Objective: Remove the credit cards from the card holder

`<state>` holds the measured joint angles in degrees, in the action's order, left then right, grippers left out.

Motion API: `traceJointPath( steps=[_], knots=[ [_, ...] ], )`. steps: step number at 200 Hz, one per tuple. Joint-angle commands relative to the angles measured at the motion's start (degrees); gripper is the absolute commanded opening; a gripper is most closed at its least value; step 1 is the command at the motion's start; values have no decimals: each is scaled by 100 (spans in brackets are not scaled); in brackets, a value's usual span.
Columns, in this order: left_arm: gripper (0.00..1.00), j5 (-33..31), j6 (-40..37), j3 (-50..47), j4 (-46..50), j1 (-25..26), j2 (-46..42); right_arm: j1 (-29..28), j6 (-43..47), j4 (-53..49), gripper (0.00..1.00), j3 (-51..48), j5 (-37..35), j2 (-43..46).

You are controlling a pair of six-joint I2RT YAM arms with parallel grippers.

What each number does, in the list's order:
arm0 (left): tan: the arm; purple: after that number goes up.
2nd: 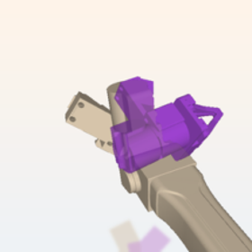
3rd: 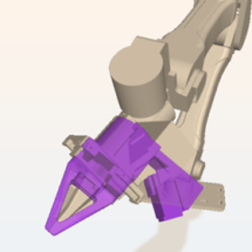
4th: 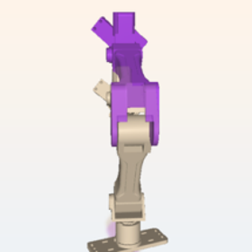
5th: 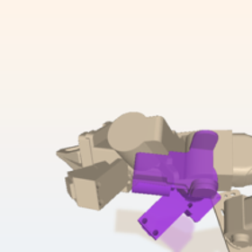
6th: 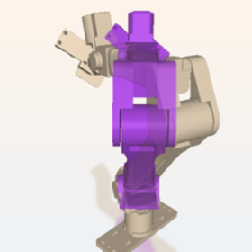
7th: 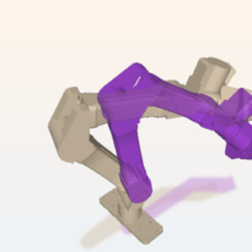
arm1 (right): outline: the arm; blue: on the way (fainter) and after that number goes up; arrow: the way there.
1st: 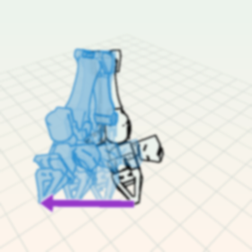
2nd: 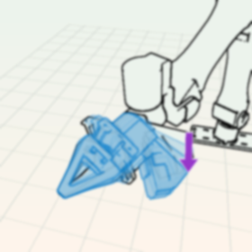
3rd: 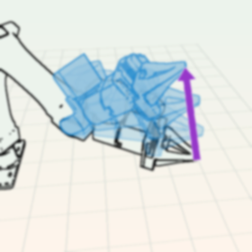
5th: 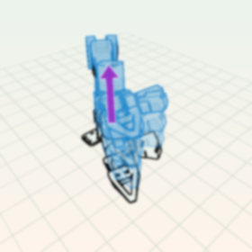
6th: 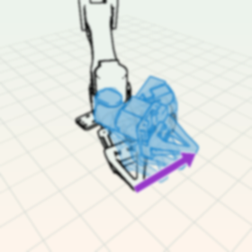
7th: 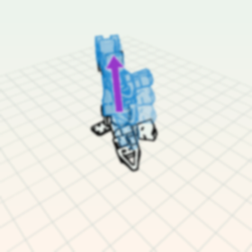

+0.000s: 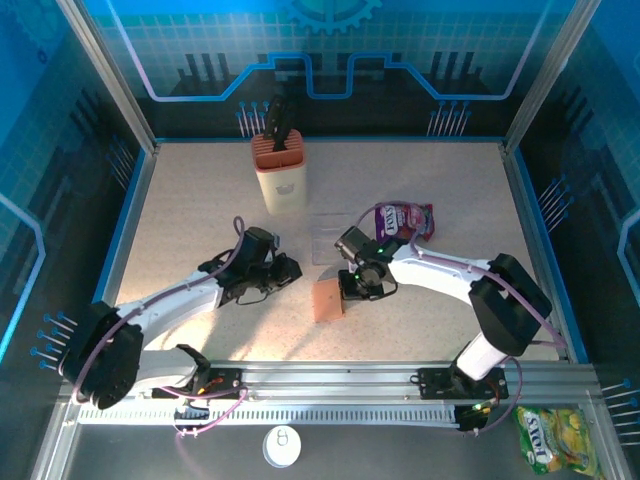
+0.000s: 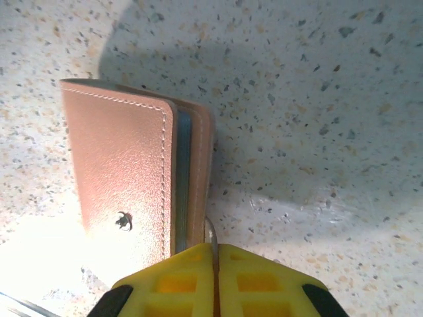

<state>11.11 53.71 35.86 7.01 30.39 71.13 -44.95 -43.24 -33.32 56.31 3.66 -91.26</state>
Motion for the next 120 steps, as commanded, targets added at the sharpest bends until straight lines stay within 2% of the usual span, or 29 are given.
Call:
traceJointPath(
  steps=[1,35,120],
  knots=[
    [15,-121,-179,89,39,-59,-175,33,54,-254,6,193,-44,199],
    [17,-18,-115,-15,3,-90,-179,-43,20,-238,6,418,100,277],
    [18,10,-50,-140,9,-210,-414,-376,350,-447,7,1415,279,-189]
  ],
)
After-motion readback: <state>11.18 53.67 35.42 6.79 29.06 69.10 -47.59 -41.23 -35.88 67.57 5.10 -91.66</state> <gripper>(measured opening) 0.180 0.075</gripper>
